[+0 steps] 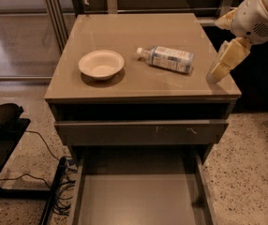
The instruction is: Place blue plastic bottle into middle drawer
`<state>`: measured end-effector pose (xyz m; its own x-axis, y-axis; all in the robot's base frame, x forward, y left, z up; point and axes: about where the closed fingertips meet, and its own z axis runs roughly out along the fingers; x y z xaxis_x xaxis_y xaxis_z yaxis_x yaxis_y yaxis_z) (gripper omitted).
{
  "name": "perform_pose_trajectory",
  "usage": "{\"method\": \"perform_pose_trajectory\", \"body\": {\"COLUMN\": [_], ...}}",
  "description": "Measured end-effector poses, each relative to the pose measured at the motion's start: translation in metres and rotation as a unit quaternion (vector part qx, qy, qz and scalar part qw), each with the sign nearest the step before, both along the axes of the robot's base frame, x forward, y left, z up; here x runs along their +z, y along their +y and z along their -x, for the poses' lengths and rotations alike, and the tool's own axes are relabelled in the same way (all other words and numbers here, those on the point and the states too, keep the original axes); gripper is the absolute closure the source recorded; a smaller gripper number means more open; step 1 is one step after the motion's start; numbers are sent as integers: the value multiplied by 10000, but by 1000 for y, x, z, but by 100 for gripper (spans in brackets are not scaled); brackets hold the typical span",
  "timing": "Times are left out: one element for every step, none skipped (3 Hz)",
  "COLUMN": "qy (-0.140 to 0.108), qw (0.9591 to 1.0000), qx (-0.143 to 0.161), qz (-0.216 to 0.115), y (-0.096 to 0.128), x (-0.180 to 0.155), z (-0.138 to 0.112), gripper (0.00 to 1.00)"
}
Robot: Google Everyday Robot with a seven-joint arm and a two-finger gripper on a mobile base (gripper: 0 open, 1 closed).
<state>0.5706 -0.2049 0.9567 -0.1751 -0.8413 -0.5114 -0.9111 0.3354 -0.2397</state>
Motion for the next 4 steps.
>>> {"method": "perform_pose_trajectory", "body": {"qy": [-147,-129,60,222], "qw": [9997,9988,9973,9955], "qx": [143,169,187,154], "qz": [-90,-433,-702,-905], "y": [16,38,59,76], "x": [-2,-16,-36,-54], "z": [-14,-45,-74,-97], "gripper": [0,0,0,0]}}
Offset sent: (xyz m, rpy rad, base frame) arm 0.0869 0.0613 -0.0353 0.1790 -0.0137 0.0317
